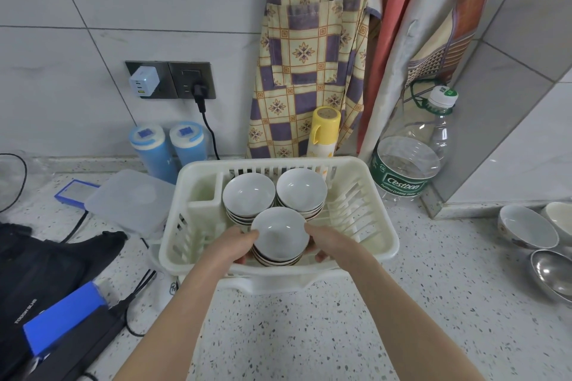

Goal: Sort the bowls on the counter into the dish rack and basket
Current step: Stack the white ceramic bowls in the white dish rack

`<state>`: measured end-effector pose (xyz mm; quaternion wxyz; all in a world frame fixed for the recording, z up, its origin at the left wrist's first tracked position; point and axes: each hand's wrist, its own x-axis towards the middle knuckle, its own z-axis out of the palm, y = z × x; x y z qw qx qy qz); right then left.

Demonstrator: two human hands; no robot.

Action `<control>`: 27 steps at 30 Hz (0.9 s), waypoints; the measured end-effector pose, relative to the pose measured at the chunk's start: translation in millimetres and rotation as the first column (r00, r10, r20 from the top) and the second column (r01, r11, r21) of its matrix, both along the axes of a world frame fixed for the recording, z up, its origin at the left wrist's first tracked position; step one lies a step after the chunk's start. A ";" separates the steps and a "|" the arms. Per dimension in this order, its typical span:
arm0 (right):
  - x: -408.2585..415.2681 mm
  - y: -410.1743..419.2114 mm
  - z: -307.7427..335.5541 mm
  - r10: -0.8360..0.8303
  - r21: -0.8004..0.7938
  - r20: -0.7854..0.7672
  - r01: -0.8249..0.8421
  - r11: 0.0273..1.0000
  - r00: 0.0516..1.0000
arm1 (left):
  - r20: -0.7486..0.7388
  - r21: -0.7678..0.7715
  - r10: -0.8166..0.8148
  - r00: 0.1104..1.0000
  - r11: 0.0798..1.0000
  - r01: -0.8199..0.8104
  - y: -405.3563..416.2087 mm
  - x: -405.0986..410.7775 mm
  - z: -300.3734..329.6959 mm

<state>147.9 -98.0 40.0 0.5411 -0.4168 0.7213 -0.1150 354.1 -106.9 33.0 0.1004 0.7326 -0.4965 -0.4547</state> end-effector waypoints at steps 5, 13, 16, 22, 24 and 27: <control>0.7 2.3 3.0 -0.008 0.002 0.036 0.007 1.000 0.999 | -0.035 -0.013 0.037 0.999 0.999 -0.037 -2.7 -0.8 -3.5; 2.8 3.8 -2.5 -0.025 -0.130 -0.063 0.017 0.991 0.998 | 0.065 -0.152 0.065 0.996 0.987 -0.055 7.1 0.1 -1.5; 1.0 15.0 -0.4 -0.134 -0.401 -0.184 0.050 0.915 0.974 | 0.131 -0.339 0.095 0.987 0.940 -0.046 17.5 0.3 -0.5; -40.3 60.8 12.5 -0.122 -0.537 0.513 0.428 0.727 0.850 | -0.317 -0.596 0.263 0.911 0.692 -0.407 51.1 -22.0 14.9; -69.1 79.5 11.8 -0.149 -0.509 0.594 0.513 0.691 0.791 | -0.470 -0.594 0.204 0.859 0.646 -0.479 69.7 -48.2 22.6; -122.6 105.9 5.8 -0.236 -0.473 0.616 0.593 0.652 0.751 | -0.576 -0.571 0.106 0.810 0.657 -0.492 98.1 -106.4 24.7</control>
